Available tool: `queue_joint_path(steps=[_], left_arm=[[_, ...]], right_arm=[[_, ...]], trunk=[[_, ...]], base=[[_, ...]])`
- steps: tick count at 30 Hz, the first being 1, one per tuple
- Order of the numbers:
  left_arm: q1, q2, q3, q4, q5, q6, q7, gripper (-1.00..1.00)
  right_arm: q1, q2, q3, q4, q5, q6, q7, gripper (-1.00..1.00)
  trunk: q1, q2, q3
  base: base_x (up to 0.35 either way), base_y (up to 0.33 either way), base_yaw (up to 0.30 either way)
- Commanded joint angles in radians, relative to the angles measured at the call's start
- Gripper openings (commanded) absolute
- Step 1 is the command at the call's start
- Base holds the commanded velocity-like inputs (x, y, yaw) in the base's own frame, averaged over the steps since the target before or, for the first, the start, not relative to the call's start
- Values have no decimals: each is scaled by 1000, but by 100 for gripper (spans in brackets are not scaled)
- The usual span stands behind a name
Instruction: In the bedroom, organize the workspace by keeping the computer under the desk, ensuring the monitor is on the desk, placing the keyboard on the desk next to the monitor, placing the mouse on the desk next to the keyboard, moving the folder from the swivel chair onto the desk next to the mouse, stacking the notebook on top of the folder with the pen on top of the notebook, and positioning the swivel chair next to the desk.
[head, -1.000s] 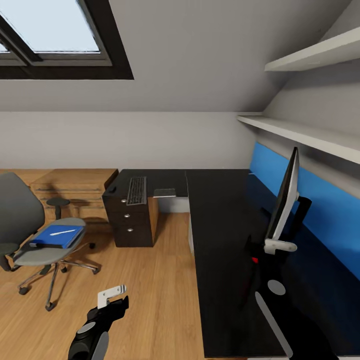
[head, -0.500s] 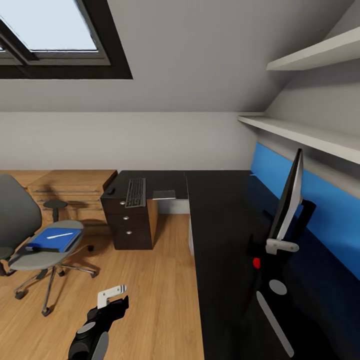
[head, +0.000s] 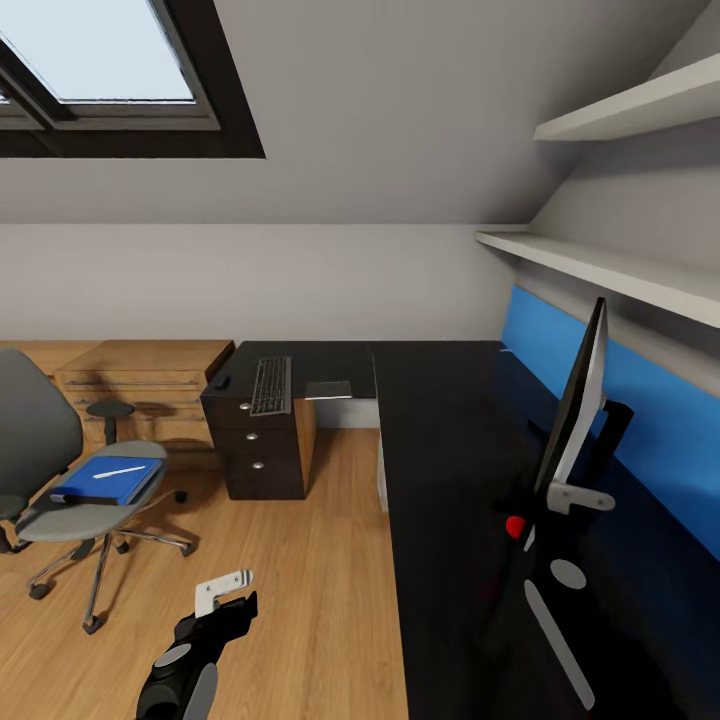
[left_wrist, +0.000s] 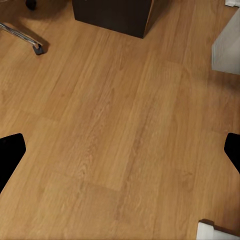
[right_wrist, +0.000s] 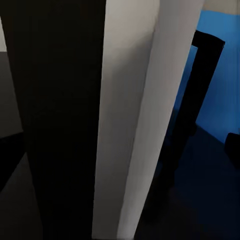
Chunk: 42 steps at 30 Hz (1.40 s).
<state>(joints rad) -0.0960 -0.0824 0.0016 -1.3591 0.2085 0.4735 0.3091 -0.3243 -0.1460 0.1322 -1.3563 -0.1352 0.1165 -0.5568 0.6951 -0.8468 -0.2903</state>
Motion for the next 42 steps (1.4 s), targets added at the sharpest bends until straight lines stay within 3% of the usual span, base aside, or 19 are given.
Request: queue_joint_path(steps=[1, 19, 42], left_arm=[[-1, 0, 0, -1, 11, 4, 7, 100], [-1, 0, 1, -1, 11, 4, 7, 100], [-1, 1, 3, -1, 11, 3, 7, 100]], right_arm=[[-1, -1, 1, 0, -4, 6, -8, 100], [-1, -1, -2, 3, -4, 6, -8, 100], [-1, 2, 4, 0, -2, 6, -7, 100]], trunk=[[0, -1, -1], [0, -1, -1], [0, -1, -1]], base=[[0, 0, 0], [-12, -13, 0], [-114, -212, 0]])
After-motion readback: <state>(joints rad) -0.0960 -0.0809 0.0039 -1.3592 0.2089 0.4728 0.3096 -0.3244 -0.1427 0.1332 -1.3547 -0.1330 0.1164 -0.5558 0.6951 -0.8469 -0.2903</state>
